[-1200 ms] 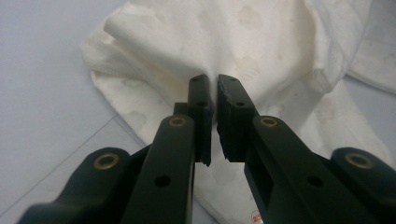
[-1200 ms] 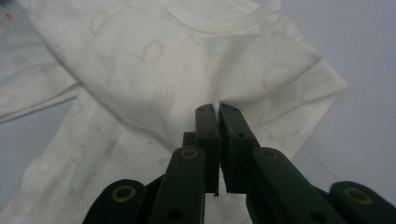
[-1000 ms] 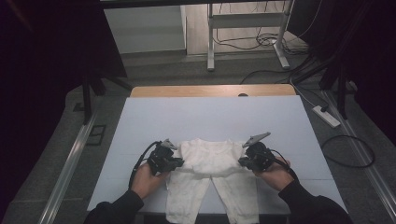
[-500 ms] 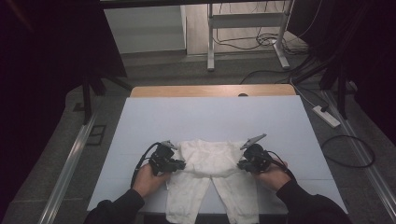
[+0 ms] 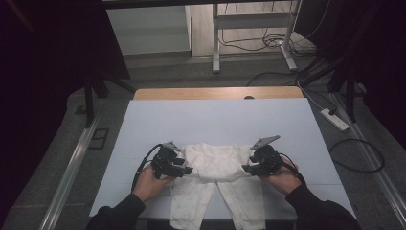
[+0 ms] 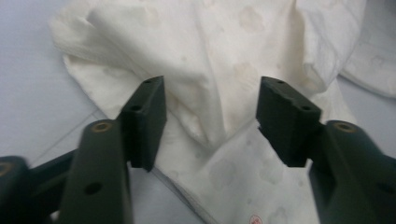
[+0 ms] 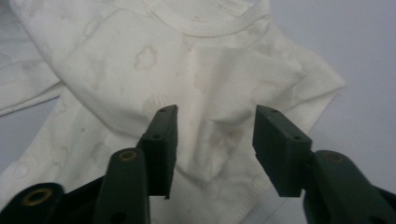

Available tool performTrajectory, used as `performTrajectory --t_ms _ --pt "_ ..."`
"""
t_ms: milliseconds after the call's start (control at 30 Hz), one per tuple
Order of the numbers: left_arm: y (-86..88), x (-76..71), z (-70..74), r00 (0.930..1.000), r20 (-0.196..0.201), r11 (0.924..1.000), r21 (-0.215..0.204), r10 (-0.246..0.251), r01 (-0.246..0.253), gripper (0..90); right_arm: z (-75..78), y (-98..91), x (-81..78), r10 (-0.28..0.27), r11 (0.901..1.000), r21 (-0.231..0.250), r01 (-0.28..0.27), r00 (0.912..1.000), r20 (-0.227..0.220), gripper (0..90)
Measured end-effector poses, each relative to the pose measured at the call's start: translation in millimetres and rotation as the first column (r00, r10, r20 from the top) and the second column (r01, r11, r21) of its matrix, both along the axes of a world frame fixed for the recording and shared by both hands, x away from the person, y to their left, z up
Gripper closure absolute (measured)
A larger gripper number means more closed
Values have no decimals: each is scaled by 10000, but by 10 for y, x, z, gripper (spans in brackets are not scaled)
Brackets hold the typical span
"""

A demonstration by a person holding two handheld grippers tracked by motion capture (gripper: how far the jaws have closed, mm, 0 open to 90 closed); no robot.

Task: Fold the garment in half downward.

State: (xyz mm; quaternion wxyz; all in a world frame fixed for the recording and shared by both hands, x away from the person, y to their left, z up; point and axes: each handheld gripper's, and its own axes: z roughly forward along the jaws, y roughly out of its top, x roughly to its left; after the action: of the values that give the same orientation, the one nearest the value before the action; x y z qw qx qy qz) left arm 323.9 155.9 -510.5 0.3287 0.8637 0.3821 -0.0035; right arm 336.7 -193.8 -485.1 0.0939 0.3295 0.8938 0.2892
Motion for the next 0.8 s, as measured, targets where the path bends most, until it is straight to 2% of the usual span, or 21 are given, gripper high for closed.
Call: performTrajectory --t_ms 300,433,567,700,800 --pt "47 48 56 9989 420 9996 -214 213 -205 199 56 -20 21 -375 9992 117 370 9984 419 253" --pt "57 82 88 9993 354 9987 -490 144 -127 148 71 -25 44 -576 9983 143 569 9971 506 168" --pt "60 100 108 9997 245 9968 -797 66 -46 117 75 -12 54 -541 9985 -16 543 9974 481 89" --pt "40 109 139 9990 429 9982 -587 -83 108 83 94 4 61 -536 9985 137 529 9968 596 50" --pt "29 127 161 9986 520 9981 -601 -110 142 68 100 31 63 -567 9982 232 552 9960 689 13"
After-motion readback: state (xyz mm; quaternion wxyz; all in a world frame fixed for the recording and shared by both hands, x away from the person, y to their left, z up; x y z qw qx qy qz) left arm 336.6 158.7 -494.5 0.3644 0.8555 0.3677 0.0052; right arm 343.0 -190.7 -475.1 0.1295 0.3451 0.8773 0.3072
